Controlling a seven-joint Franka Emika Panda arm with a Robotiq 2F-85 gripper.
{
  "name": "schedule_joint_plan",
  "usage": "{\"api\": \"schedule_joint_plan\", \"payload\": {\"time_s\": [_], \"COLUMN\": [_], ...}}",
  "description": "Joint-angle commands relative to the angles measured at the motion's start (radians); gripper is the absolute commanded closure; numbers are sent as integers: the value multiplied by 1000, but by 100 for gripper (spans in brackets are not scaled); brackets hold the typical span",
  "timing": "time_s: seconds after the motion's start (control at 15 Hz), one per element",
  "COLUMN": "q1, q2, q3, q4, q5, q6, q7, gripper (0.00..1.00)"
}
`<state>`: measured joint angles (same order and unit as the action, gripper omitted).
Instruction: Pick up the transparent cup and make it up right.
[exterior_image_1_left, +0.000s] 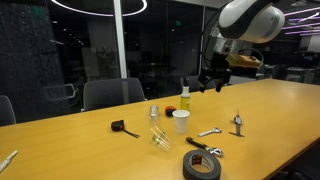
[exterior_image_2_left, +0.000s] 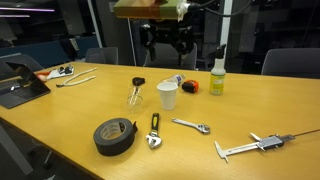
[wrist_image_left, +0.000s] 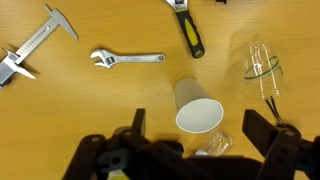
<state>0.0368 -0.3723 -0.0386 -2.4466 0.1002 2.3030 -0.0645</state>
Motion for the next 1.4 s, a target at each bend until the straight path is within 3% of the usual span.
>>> {"api": "schedule_joint_plan", "payload": {"time_s": [0.0, 0.27, 0.73, 1.33], "q1": [-6, -3, 40, 173], "q2": [34, 160, 455, 810], "q3": [13, 63, 165, 142], "q4": [40, 171, 547, 1000], "q5": [36, 67, 2, -67], "q6": [-8, -42, -227, -590], "q7": [74, 282, 645, 1029], "gripper": [0, 0, 0, 0]}}
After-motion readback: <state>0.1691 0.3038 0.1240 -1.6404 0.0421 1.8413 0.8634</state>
